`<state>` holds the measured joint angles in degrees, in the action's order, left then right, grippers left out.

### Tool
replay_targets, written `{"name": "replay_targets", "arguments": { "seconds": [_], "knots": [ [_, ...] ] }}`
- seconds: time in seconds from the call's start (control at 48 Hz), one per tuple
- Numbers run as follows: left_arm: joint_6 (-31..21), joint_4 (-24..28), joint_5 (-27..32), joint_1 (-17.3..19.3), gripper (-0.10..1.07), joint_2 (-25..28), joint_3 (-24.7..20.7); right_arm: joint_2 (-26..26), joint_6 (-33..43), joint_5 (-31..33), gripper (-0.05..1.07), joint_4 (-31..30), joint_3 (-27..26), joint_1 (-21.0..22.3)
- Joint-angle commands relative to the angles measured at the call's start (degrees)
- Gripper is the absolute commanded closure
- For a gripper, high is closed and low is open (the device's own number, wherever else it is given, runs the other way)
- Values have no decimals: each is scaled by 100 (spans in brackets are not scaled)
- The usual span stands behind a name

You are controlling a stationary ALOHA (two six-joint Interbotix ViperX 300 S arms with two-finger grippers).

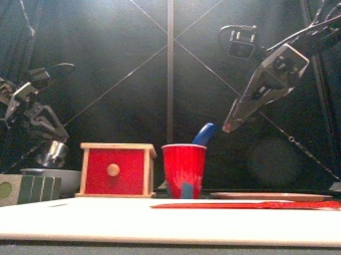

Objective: Place cookie cutter into bowl

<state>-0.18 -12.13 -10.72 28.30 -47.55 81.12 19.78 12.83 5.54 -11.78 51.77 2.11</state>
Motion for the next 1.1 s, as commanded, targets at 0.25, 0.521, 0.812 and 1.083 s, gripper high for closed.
{"name": "replay_targets", "arguments": {
  "seconds": [0.25, 0.521, 0.812, 1.083],
  "knots": [
    [-9, -26, 44, 35, 17, 9, -114, 9, -18, -53, -1, -18, -114, 79],
    [-35, -729, 993, 308, 17, 9, -510, -26, -18, -62, -1, -26, -114, 88],
    [-18, -835, 2065, 721, 17, 123, -914, -167, -26, -123, -1, -88, -141, 97],
    [-18, -694, 2285, 782, 18, 325, -967, -185, -26, -123, -1, -97, -176, 123]
  ]
}}
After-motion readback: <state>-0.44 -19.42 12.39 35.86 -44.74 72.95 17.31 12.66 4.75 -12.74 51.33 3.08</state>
